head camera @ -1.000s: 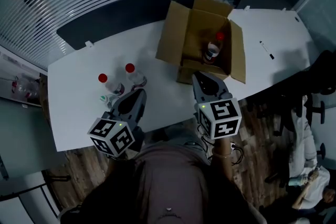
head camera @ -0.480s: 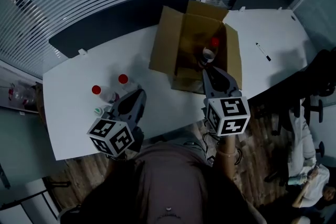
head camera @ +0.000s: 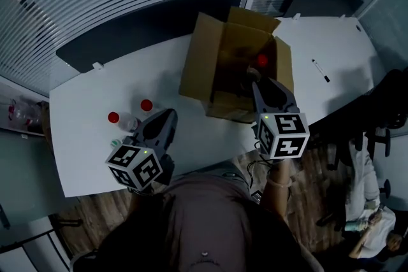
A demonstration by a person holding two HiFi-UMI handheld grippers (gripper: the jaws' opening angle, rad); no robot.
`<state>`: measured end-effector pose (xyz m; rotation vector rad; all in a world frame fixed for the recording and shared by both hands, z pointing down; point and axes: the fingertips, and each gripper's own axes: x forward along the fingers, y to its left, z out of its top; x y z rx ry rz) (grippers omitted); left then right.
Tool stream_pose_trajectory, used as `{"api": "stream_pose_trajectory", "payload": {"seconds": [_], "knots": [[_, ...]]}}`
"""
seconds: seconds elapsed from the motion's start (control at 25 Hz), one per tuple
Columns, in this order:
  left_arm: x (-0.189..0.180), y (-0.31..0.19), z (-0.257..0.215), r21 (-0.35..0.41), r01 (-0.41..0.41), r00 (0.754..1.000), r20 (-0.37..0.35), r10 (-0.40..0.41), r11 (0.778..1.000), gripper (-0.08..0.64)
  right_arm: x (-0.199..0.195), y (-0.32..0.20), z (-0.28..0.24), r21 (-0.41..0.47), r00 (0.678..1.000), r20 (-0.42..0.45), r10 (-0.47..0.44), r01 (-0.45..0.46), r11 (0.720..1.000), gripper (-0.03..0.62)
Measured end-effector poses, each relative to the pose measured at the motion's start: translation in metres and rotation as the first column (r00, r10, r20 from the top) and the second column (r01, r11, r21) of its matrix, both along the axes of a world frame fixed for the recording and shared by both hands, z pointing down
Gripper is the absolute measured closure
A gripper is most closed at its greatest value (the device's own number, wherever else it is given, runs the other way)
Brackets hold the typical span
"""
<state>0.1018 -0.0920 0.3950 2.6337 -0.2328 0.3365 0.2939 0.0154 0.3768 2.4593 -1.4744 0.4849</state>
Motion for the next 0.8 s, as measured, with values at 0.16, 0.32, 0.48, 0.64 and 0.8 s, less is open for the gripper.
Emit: {"api": "stream_pose_trajectory", "payload": {"seconds": [0.16,0.32,0.48,0.64,0.8], "knots": [[0.006,-0.005,0.001,-0.004,0.006,1.0,0.0,-0.006,1.0,0.552,0.014,-0.005,0.003,-0.01,1.0,-0.005,0.004,-0.005,1.0,0.483],[0.013,-0.01,0.006,-0.008,0.008,1.0,0.01,-0.008,1.0,0.552,0.027,-0.01,0.01,-0.033,1.0,0.008,0.005,-0.005,0.999,0.471],[0.018,-0.017,0.009,-0.015,0.015,1.0,0.014,-0.015,1.0,0.552,0.038,-0.017,0.019,-0.062,1.0,0.009,0.005,-0.005,0.998,0.454],[0.023,-0.023,0.011,-0.017,0.021,1.0,0.019,-0.021,1.0,0.552,0.049,-0.025,0.025,-0.069,1.0,0.015,0.008,-0.007,0.998,0.425],[0.028,-0.029,0.013,-0.02,0.028,0.999,0.024,-0.028,0.999,0.552,0.06,-0.032,0.032,-0.094,1.0,0.021,0.015,-0.013,0.996,0.4]]}}
